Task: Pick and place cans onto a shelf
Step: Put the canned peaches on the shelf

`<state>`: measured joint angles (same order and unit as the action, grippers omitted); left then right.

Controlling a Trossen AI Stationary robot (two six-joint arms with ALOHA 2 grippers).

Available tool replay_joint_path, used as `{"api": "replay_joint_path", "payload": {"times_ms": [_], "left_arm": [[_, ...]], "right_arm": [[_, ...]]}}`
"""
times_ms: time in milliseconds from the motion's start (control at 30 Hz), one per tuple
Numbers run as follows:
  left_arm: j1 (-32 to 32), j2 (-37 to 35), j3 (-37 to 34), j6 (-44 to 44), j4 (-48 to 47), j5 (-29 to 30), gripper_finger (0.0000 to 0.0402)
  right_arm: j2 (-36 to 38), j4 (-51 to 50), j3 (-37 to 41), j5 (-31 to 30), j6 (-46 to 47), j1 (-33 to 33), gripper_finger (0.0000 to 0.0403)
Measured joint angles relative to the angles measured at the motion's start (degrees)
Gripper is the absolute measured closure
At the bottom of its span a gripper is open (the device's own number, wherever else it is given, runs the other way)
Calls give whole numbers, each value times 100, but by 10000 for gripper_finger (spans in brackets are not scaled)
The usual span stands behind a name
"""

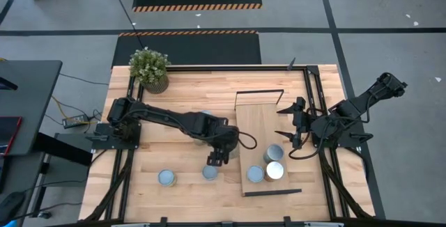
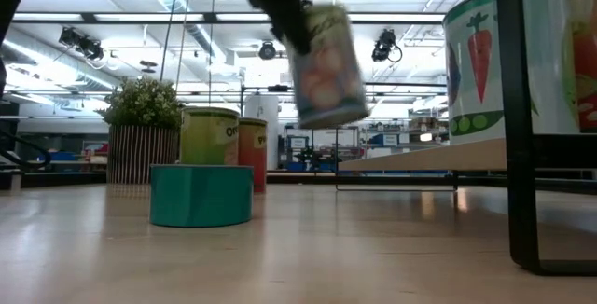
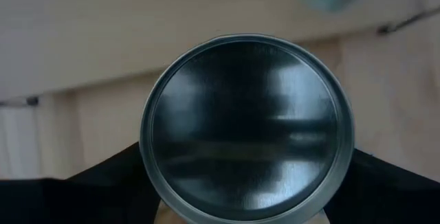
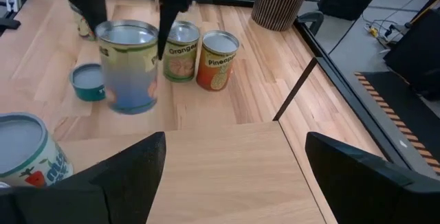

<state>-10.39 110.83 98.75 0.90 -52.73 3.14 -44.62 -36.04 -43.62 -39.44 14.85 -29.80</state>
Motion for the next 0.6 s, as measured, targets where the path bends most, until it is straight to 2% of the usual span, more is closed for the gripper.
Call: {"api": "replay_joint_path", "payload": {"times_ms": [267,367,467,600], "left_arm": [[-44,58,45,-5,1123,-117,89],[-11,142,47,-8,1616,-455,88],[0,263,44,-22,1855,-717,88],[34,368,43,-157,1837,-666,88]], "right_arm": [[0,45,0,-2,-1,0,46],[0,47,0,-2,-3,0,46],[-15,92,0,-7,-30,0,46],[-50,111,2,-11,-127,0,46]]}}
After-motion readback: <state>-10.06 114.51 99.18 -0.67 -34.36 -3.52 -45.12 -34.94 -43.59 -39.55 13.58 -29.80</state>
